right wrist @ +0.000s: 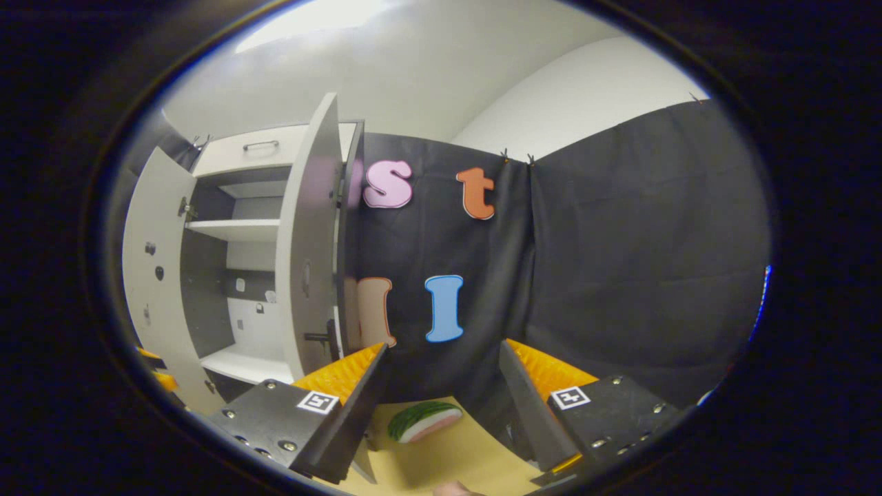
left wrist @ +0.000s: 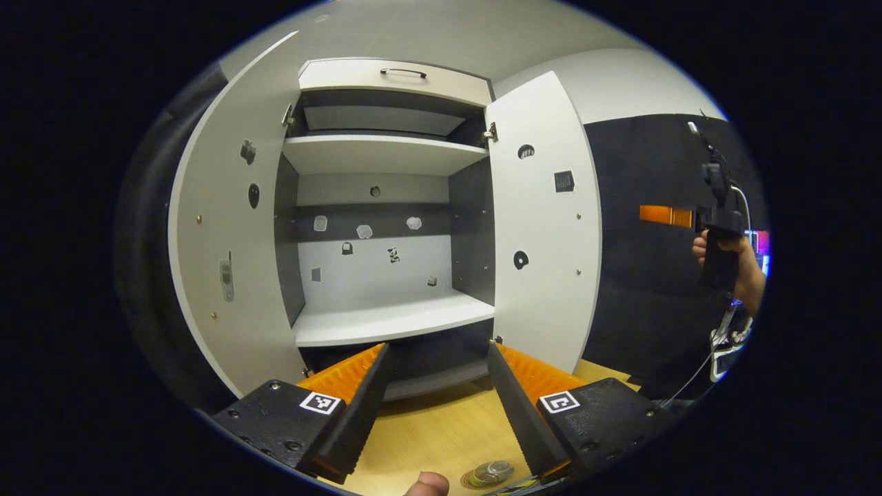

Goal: Grasp the bottle in the cabinet with the left hand and place it on the coaster, then close the right door with the right hand and the left door with the left hand.

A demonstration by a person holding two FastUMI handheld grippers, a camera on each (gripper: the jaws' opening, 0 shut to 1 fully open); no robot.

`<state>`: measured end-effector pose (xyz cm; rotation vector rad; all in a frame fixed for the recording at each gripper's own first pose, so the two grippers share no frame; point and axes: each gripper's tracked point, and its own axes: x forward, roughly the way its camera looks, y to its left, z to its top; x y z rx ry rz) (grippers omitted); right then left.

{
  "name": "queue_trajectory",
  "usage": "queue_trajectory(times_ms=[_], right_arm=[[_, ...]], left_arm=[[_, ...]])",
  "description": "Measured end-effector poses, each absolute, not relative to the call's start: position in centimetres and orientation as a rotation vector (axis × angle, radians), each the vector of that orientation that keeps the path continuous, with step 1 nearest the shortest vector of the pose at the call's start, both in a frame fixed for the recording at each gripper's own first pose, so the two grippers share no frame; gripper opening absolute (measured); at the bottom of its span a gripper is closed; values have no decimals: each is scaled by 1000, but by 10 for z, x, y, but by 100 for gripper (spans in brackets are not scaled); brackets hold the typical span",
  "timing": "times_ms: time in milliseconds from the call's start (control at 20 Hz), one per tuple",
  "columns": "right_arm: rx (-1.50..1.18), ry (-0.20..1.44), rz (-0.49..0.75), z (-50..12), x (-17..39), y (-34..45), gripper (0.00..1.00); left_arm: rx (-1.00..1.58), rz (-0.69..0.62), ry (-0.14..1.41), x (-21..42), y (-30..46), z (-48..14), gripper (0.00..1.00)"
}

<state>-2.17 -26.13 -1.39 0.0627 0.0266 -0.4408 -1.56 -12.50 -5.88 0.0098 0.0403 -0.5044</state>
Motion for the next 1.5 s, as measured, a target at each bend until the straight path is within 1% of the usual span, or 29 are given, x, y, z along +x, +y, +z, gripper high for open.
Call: queue_trajectory(times_ms=[150,300,350,400,450,500,550,600,650,700,750,800,850,1150,1200,1250,1500], right_arm=[[30,56,-425,-28,0,-267,96],[10,90,-402,-39,19,-269,96],[23,95,-383,-40,26,-266,99],[42,106,-363,-42,36,-262,94],[59,123,-353,-49,45,-258,94],[72,137,-342,-54,51,-253,96],[78,144,-326,-56,57,-247,94],[80,145,-287,-55,64,-235,96],[88,148,-226,-55,69,-218,94],[71,157,-230,-57,75,-214,94],[47,151,-215,-53,76,-209,86],[39,158,-209,-51,77,-205,92],[40,168,-195,-48,75,-198,88],[57,149,-148,-46,78,-155,88],[52,144,-128,-45,81,-146,85],[51,143,-109,-45,83,-137,88],[93,126,-99,-45,94,-117,89]], left_arm=[[-20,-515,5,-22,-115,-36,89],[5,-508,2,-28,-98,-29,89],[6,-502,-18,-29,-94,-25,88],[3,-496,-38,-28,-92,-21,89],[2,-481,-19,-27,-87,-28,89],[-5,-479,2,-29,-85,-34,89],[-19,-474,5,-29,-83,-34,89],[-36,-467,-7,-27,-80,-29,89],[-50,-468,-15,-27,-77,-26,89],[-56,-466,-21,-27,-74,-24,89],[-55,-450,-24,-27,-68,-23,89],[-55,-434,-24,-27,-61,-21,89],[-59,-422,-26,-28,-57,-19,89],[-72,-369,-32,-24,-35,-5,89],[-72,-361,-38,-23,-31,-1,89],[-72,-351,-36,-24,-27,2,89],[-70,-311,-44,-33,-2,15,89]])
